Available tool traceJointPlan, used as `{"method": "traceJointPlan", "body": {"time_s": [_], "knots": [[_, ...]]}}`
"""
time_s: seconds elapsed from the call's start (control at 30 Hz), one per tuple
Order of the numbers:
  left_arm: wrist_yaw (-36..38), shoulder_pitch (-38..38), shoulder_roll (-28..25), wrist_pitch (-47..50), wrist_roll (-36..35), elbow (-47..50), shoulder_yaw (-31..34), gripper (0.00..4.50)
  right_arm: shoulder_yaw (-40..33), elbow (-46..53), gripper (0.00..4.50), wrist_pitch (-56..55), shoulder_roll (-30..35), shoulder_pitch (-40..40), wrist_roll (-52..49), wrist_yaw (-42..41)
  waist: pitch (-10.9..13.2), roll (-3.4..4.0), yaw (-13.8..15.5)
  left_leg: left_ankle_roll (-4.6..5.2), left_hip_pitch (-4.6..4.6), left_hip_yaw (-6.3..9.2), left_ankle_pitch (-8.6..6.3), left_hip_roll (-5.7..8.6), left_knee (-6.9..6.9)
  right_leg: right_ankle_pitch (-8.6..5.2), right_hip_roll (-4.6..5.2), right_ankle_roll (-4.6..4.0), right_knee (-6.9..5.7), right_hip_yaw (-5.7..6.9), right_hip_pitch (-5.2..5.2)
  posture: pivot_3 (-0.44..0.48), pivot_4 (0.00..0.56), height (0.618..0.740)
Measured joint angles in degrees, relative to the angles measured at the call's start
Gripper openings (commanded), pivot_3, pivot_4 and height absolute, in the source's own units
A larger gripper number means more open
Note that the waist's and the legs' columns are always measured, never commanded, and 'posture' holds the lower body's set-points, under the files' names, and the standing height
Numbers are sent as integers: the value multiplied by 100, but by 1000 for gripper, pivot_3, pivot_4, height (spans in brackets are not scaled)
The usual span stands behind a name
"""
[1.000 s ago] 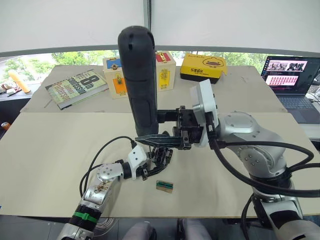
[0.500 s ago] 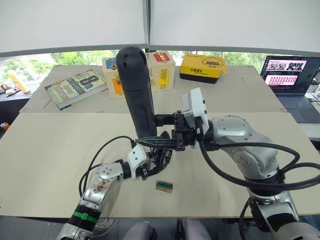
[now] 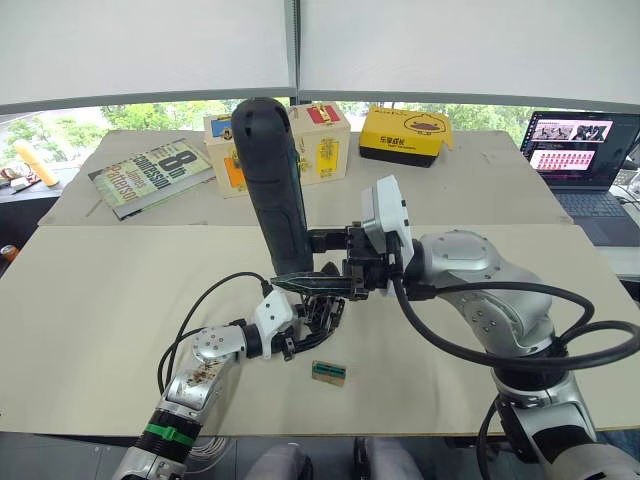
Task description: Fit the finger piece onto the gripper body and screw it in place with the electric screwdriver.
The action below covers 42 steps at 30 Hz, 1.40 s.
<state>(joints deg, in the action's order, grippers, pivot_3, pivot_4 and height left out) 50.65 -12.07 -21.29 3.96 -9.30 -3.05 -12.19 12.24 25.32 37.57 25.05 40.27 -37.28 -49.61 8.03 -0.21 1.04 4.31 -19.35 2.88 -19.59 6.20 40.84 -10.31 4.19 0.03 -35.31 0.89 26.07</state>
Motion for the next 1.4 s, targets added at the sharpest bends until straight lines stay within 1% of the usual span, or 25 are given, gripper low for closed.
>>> {"method": "traceJointPlan", "body": {"time_s": [0.13, 0.3, 0.7, 0.87, 1.4], "knots": [[1, 3, -1, 0, 0, 2, 1, 2277, 18, 4, 1912, 2, 47, -16, 8, -24, 0, 0, -1, 0, 0, 0, 0, 0, -1, 0, 0, 0, 1, 0, 0, 0, 150, 740], [1, 9, 0, 0, 0, 9, 2, 2277, 93, 40, 1912, 1, 48, -243, 110, -23, 0, 0, -2, 0, -1, 0, 0, 0, -1, 0, 0, 0, 2, -1, 0, 0, 150, 740], [-10, 47, 0, 0, 0, 40, 14, 2277, 93, 40, 1912, -10, -15, -248, 188, -38, 0, 0, -18, 0, 0, 1, 0, 0, -3, 0, -1, 0, 5, 0, 0, 0, 150, 740], [-19, 56, 2, 0, 0, 46, 15, 2277, 57, 40, 1912, -4, -195, -130, 69, 17, 0, 0, -24, 0, 0, 1, 0, 0, -4, 0, -1, 0, 5, 0, 0, 0, 150, 740], [-29, 67, 4, 0, 0, 57, 15, 2277, 36, 2, 1912, 6, -78, 32, 70, -25, 0, 0, -24, 0, 0, 1, 0, 0, -5, 0, -1, 0, 8, 1, 0, 0, 150, 740]]}}
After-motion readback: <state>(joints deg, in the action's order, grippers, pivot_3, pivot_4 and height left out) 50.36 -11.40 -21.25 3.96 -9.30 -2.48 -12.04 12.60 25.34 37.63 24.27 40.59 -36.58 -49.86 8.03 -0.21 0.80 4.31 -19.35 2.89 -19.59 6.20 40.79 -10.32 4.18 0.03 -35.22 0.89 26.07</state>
